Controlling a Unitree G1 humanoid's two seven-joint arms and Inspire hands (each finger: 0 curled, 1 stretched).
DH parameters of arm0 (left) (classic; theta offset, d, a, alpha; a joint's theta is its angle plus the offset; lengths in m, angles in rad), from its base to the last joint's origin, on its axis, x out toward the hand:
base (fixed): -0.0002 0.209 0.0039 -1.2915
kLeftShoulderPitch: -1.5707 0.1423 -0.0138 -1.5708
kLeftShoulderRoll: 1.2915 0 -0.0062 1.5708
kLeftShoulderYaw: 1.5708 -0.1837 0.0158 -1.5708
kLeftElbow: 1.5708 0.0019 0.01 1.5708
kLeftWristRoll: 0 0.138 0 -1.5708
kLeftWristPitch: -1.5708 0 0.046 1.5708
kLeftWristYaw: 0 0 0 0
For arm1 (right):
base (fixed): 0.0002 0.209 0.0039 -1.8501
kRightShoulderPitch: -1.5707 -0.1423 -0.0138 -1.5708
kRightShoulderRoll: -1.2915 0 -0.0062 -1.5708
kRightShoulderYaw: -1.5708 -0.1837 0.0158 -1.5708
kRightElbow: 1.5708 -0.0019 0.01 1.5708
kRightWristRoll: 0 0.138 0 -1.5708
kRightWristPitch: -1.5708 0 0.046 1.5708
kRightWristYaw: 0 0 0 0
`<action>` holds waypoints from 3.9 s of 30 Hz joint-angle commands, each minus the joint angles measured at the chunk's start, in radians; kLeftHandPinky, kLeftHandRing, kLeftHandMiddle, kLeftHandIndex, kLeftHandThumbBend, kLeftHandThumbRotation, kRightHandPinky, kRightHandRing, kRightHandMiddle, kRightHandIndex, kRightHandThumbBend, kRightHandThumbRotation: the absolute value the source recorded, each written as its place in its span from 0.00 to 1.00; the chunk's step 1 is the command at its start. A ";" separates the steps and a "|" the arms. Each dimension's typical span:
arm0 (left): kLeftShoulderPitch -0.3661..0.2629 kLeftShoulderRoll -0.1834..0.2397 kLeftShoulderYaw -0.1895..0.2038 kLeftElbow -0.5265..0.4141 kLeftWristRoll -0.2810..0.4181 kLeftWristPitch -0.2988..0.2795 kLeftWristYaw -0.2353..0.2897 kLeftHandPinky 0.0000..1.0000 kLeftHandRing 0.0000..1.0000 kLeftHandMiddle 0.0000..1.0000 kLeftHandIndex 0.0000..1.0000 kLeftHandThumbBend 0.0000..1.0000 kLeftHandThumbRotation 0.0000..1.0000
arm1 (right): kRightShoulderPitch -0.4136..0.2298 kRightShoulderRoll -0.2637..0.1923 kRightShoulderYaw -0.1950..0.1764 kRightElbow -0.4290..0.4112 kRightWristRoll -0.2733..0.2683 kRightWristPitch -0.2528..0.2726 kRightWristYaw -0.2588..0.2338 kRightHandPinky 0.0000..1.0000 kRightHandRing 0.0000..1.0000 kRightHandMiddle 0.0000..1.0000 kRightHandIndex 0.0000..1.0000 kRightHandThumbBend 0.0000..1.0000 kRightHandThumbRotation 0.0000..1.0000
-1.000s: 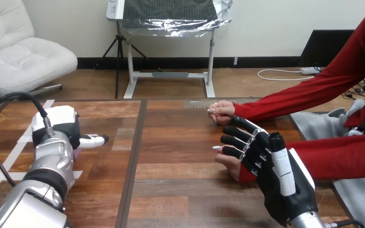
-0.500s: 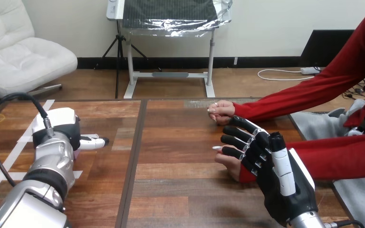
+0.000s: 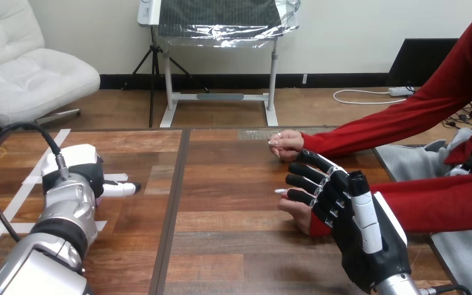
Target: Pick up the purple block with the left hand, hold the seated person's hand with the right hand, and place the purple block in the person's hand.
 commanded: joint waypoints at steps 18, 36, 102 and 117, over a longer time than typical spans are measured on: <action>-0.062 -0.008 -0.012 -0.029 -0.005 -0.008 -0.049 1.00 0.96 0.94 0.92 0.62 0.78 | -0.063 -0.010 -0.002 -0.023 0.007 -0.015 0.003 0.78 0.81 0.80 0.82 0.88 0.87; -0.040 -0.008 0.007 -0.041 -0.032 -0.021 -0.055 1.00 0.92 0.89 0.87 0.60 0.76 | -0.060 -0.010 0.001 -0.046 0.004 0.006 -0.009 0.78 0.80 0.79 0.81 0.91 0.86; 0.233 0.104 0.168 -0.782 -0.191 0.158 -0.253 1.00 0.89 0.87 0.94 0.55 0.76 | -0.071 -0.005 0.000 -0.022 0.000 -0.004 -0.019 0.80 0.80 0.79 0.81 0.88 0.86; 0.320 0.088 0.258 -0.945 -0.225 0.129 -0.174 1.00 0.87 0.88 0.92 0.55 0.60 | -0.075 -0.008 -0.001 -0.021 -0.001 -0.003 -0.017 0.79 0.81 0.80 0.81 0.88 0.86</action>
